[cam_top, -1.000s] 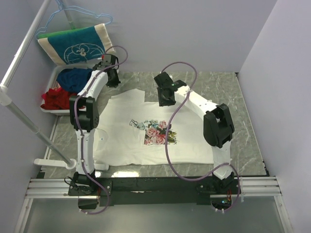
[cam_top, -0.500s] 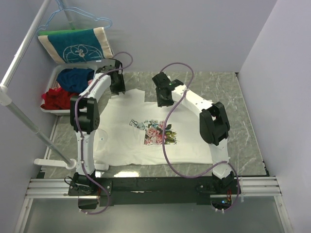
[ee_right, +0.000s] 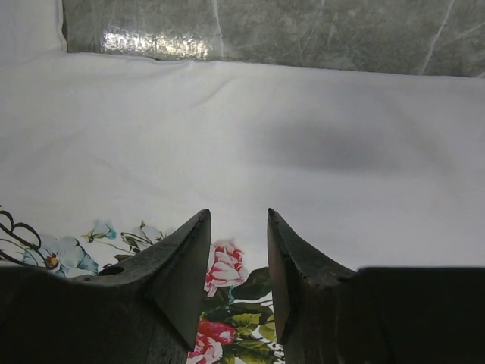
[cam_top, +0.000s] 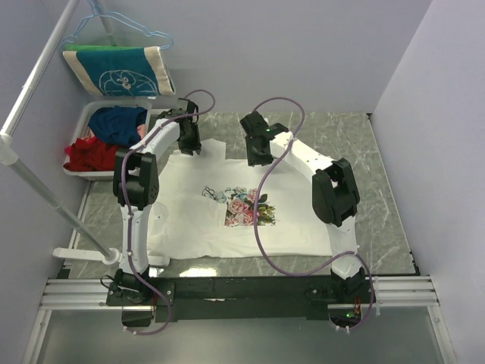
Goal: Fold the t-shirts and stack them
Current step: Fold the tshirt
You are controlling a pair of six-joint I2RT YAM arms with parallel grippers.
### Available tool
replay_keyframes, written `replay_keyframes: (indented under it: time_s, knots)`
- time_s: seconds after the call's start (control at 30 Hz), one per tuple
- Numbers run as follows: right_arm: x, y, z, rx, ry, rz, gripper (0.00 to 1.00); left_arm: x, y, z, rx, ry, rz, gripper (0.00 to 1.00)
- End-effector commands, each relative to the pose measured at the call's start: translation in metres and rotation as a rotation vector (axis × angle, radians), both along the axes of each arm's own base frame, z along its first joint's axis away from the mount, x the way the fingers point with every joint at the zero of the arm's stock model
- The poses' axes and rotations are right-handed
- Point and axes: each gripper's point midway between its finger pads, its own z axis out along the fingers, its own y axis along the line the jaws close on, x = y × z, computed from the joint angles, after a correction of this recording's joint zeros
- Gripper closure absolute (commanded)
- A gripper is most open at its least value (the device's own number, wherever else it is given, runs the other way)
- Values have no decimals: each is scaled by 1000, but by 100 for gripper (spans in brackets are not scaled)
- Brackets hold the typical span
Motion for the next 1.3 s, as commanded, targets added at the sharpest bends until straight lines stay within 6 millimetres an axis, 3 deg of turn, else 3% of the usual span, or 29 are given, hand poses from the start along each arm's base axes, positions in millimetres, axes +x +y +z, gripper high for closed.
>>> replay_keyframes:
  time_s: [0.0, 0.2, 0.33, 0.43, 0.67, 0.83, 1.0, 1.13, 1.27]
  knots:
    - [9, 0, 8, 14, -17, -12, 57, 21, -2, 9, 7, -74, 29, 66]
    - [9, 0, 7, 14, -11, -10, 57, 27, -6, -16, 26, -48, 23, 68]
    - [9, -3, 8, 4, -13, -13, 57, 20, -16, -36, 19, 8, -7, 69]
    - [8, -5, 8, -6, -13, -17, 57, -1, -24, -44, 25, 62, -38, 71]
    - [9, -8, 9, -13, -19, -32, 57, -56, -60, -33, 16, 98, -130, 72]
    - [10, -7, 7, -13, -11, -34, 57, -74, -64, -23, 13, 95, -125, 73]
    - [7, -6, 4, -10, -2, -30, 57, -51, -46, -6, 102, 14, -38, 72]
    - [7, -7, 6, -13, -7, -32, 57, -17, -38, 30, 132, -111, 40, 69]
    - [7, -10, 6, -18, -10, -35, 57, 6, -35, 48, 97, -193, 78, 65]
